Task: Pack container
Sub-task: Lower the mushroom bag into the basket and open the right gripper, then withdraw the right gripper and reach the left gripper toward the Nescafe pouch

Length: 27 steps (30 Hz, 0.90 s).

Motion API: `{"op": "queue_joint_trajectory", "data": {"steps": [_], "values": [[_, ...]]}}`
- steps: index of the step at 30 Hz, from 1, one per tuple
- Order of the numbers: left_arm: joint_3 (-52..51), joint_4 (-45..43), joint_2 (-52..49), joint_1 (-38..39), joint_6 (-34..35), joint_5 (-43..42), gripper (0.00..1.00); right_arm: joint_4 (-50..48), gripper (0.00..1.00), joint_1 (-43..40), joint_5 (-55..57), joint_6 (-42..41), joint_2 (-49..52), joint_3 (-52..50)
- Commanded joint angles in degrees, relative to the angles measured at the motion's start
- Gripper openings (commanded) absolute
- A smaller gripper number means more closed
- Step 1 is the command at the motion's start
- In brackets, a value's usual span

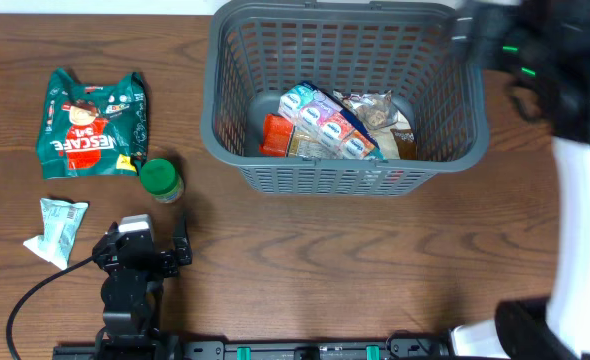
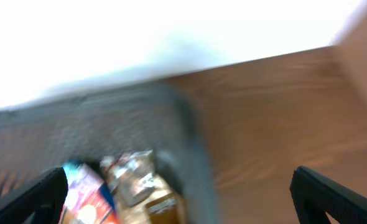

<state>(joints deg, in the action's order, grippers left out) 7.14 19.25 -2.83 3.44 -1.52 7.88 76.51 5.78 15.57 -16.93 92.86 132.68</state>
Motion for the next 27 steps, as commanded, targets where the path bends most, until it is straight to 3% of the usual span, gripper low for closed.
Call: {"op": "queue_joint_trajectory", "data": {"steps": [1,19,27], "values": [[-1.2,0.3,0.4,0.1,-0.2,0.2,0.99,2.3,0.99,-3.5,7.5,-5.3,-2.5,1.0],[-1.0,-1.0,0.4,0.1,1.7,0.2,0.98,10.5,0.99,-6.9,7.3,-5.3,-4.0,0.7],[10.0,0.6,-3.8,0.1,3.0,0.3,0.98,10.5,0.99,-6.9,7.3,-5.3,-4.0,0.7]]}}
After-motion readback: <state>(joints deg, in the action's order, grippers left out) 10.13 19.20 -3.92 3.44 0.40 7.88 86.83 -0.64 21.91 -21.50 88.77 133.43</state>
